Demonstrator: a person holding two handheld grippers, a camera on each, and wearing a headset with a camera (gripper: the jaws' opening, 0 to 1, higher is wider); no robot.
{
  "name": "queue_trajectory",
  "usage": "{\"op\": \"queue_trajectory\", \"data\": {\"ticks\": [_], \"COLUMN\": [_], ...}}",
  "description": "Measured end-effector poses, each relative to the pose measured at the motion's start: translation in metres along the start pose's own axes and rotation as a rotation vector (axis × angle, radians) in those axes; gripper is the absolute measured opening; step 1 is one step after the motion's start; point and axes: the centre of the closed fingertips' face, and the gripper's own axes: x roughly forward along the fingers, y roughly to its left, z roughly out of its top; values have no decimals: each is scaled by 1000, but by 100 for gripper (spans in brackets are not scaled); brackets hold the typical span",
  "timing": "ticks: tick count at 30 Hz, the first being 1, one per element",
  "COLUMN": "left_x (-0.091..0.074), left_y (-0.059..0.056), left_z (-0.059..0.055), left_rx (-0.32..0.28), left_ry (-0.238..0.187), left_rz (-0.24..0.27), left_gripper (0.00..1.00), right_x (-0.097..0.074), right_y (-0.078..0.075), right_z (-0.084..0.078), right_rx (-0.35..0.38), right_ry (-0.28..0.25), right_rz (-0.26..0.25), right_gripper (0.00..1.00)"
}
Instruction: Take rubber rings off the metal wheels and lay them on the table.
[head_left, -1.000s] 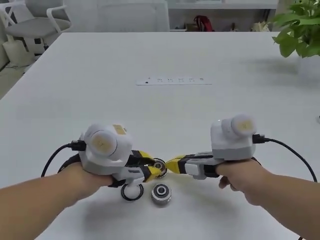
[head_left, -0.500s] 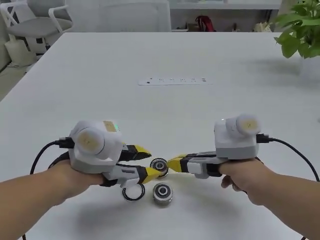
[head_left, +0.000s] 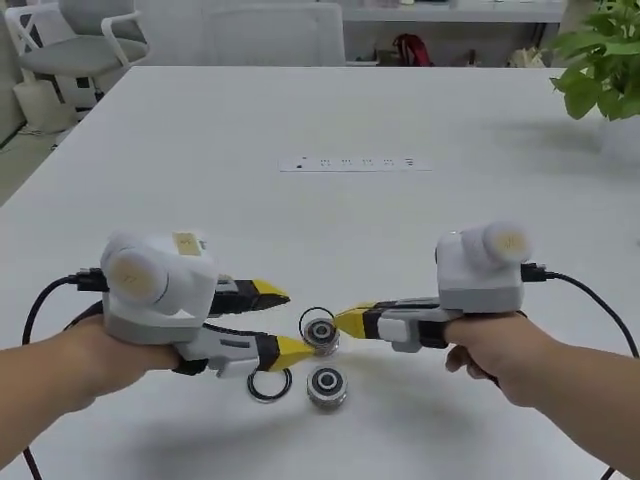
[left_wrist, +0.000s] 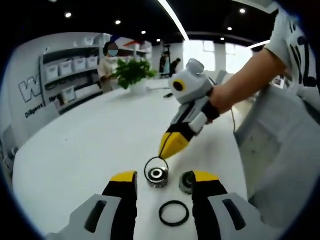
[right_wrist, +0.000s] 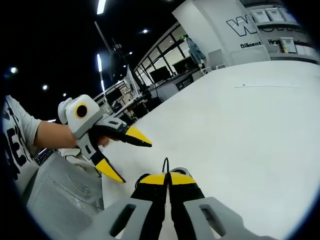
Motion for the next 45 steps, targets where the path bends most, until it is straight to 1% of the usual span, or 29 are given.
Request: {"op": "queue_trajectory", "data": {"ticks": [3,11,18,23,28,34,39,45], "left_x": [-6,-19,-33,-42,-48,-54,-57,-61], "left_y": [-3,-8,-12,-13,-12,-13,-14,-15], "left_z": [4,8,3,1,-1,-1,-10,-16], "left_rx": [1,13,36,33,29,33,37,30], "left_ry": [-15,-30,-20,-23,-30,-37,-18,-10], "left_rz": [-2,-3,-7,1,14,23,23,29], "left_gripper": [46,51,56,60,63,64,66,66], "right_x": [-2,-3,0,3,8,13,20,28], "right_y": [4,24,34,39,48,50,52,56], "right_z": [3,6,8,8,4,-1,-6,-16], "right_rx": [4,10,22,27,32,39,43,47], "right_ry": [-11,-20,-16,-9,14,38,61,100], "right_rz": [7,34,63,81,113,131,146,165], "right_gripper": [0,0,0,0,0,0,0,0]}}
